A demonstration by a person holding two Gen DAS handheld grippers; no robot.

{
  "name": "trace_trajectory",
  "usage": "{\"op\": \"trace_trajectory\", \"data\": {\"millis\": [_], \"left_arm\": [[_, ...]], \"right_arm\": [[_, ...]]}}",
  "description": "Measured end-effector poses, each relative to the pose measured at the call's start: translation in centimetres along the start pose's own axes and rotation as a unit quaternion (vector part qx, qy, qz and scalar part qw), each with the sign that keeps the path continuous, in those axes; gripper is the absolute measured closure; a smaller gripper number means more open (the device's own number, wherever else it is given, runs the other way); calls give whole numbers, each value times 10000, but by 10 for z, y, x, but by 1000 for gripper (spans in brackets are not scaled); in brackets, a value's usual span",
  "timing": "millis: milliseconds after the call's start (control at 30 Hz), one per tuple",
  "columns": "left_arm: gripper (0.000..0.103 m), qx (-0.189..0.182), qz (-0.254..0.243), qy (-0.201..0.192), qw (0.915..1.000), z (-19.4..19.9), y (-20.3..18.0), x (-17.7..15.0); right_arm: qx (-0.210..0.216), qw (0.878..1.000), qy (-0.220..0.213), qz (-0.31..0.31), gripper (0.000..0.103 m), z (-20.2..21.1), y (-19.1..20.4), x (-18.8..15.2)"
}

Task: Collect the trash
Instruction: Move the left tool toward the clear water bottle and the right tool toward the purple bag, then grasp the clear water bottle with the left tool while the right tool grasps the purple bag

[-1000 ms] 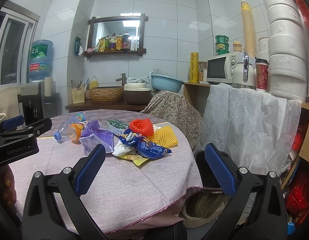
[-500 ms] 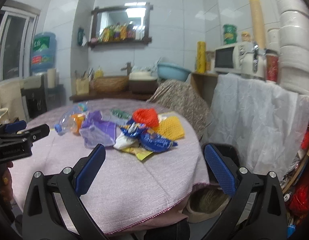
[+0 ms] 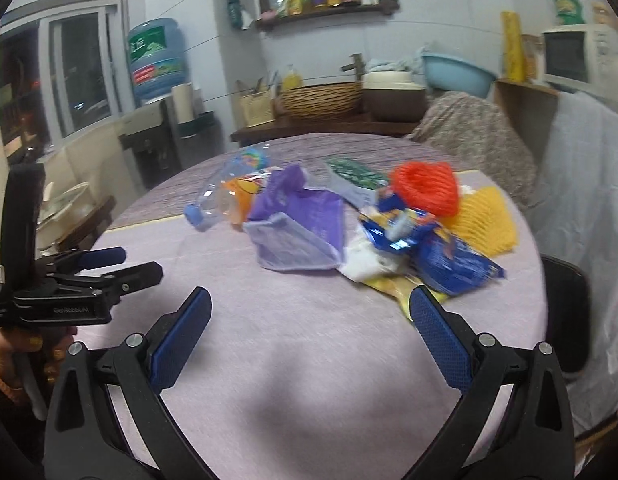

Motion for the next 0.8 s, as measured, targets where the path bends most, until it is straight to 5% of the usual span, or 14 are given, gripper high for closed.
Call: {"op": "trace_trajectory", "data": {"millis": [100, 300, 567, 700, 800], "left_arm": [[12, 43, -8, 59, 10000, -4, 18, 15], [13, -66, 168, 172, 9997, -16, 40, 35], [19, -177, 278, 413, 9986, -40, 57, 47], [19, -131, 254, 377, 9989, -47, 67, 66], [18, -148, 319, 352, 9988, -56, 76, 88]], "right_arm": [[247, 9993, 273, 99, 22, -24, 19, 15], [175, 9962, 814, 259, 31, -80, 33, 37], [58, 9886, 1442, 428, 49, -133, 31, 27], [177, 9877, 1516, 333, 76, -135, 30, 22], [246, 9871, 1541, 347, 85, -131, 31, 18]]}}
Point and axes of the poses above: each gripper's, at about its wrist camera, not at the fingertips, and z roughly against the way its jaws point, y to its left, x to its top, the point moved 10 cm from there along -z, roughly the way its jaws point, and after that the axes turned 12 degrees about -z, right-handed, at the moved point
